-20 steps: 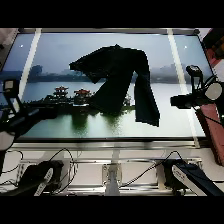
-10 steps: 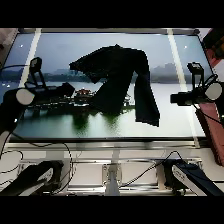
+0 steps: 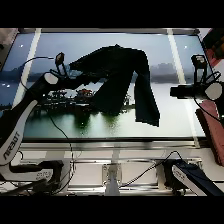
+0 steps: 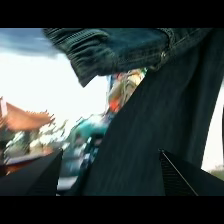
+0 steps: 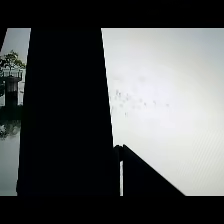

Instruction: Fold the clothes and pants, and hang the long-sleeved shirts on hangers.

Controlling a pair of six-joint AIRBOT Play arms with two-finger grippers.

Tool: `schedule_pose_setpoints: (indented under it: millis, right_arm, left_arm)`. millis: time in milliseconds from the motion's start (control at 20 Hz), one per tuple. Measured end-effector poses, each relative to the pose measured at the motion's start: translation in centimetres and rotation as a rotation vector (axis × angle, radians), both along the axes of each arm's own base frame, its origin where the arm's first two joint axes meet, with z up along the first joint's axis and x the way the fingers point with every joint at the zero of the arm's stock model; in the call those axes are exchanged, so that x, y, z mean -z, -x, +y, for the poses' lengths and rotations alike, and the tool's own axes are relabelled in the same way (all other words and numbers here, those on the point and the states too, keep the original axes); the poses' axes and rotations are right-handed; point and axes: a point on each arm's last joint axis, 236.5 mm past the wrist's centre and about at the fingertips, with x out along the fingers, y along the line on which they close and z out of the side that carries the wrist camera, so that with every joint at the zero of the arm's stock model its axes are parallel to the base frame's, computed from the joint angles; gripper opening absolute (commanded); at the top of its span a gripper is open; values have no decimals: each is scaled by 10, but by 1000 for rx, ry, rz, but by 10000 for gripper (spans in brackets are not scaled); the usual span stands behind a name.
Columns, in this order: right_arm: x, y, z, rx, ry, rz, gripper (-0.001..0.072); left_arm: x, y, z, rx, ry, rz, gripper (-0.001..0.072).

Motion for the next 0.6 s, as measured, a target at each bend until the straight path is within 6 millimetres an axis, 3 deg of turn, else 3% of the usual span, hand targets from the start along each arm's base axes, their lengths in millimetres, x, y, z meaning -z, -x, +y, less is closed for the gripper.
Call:
schedule_pose_setpoints:
  millis: [250, 450, 600]
  right_arm:
    - [-3, -4, 6, 0, -29, -18, 21]
    - [-3, -4, 11, -1, -54, -21, 22]
    - [-4, -4, 14, -1, -69, -23, 21]
  left_arm:
    - [30, -26, -33, 14, -30, -55, 692]
    - [46, -41, -33, -17, -51, -87, 693]
    - [45, -53, -27, -55, -61, -130, 694]
